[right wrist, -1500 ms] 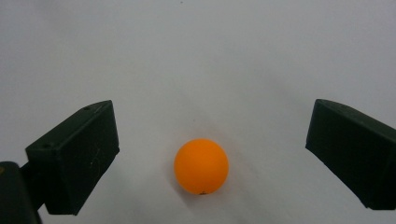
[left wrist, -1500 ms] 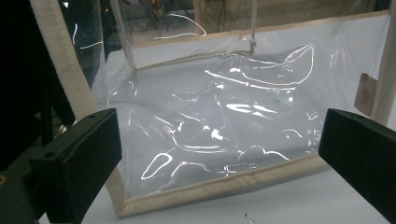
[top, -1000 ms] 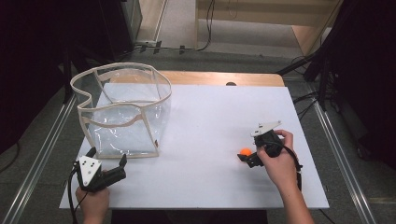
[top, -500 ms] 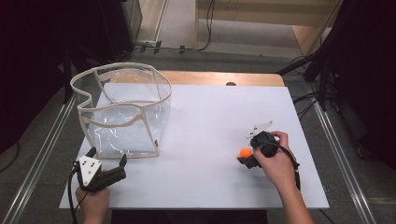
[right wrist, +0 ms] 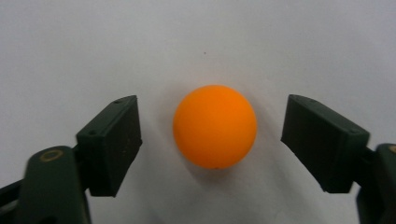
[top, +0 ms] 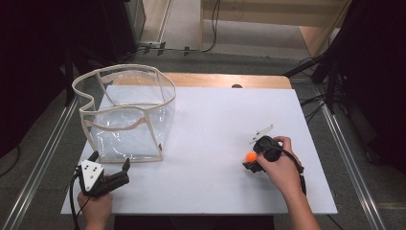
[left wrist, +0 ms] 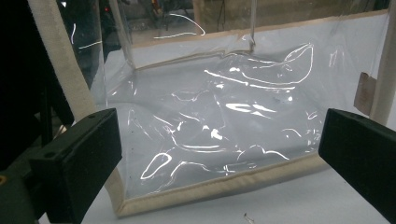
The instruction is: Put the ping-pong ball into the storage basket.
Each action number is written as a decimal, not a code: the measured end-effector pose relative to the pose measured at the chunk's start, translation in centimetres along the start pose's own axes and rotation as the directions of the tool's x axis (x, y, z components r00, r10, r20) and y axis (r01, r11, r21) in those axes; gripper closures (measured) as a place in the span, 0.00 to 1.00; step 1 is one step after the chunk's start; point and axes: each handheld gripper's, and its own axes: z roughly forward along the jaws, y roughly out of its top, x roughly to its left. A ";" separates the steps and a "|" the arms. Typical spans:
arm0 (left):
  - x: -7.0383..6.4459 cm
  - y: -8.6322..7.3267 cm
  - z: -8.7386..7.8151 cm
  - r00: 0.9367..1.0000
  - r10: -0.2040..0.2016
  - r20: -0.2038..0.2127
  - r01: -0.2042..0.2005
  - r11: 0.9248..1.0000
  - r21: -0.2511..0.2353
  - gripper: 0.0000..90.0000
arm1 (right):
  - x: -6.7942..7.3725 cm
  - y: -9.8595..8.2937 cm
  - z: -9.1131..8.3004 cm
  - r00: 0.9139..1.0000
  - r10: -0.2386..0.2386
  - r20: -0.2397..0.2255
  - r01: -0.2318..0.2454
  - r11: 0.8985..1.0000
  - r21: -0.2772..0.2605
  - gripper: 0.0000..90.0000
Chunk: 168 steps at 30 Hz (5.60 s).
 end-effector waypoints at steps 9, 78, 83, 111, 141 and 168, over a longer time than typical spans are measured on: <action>0.0 0.0 0.0 1.000 0.003 -0.002 -0.003 1.000 0.001 0.00 | -0.2 0.0 0.5 1.000 0.004 -0.026 -0.003 0.999 0.033 0.38; 0.2 0.2 -0.1 0.998 0.000 0.066 0.001 1.000 -0.018 0.00 | 3.0 6.7 -0.4 0.982 -0.138 -0.130 0.133 0.990 -0.046 0.53; 0.2 0.3 -0.1 0.996 -0.014 0.089 0.017 1.000 -0.026 0.00 | 3.2 7.3 -0.5 0.979 -0.150 -0.137 0.145 0.988 -0.048 0.53; 0.2 0.3 0.0 0.995 -0.041 0.091 0.043 0.999 -0.024 0.00 | 4.7 10.8 -1.1 0.965 -0.211 -0.155 0.202 0.977 -0.066 0.53; -0.1 0.3 0.1 0.997 -0.021 0.080 0.023 1.000 -0.015 0.00 | 6.0 13.9 -1.9 0.949 -0.272 -0.160 0.263 0.962 -0.080 0.53; -0.1 0.3 0.1 0.997 -0.019 0.080 0.020 1.000 -0.015 0.00 | 7.1 16.1 -2.5 0.934 -0.311 -0.176 0.300 0.950 -0.088 0.53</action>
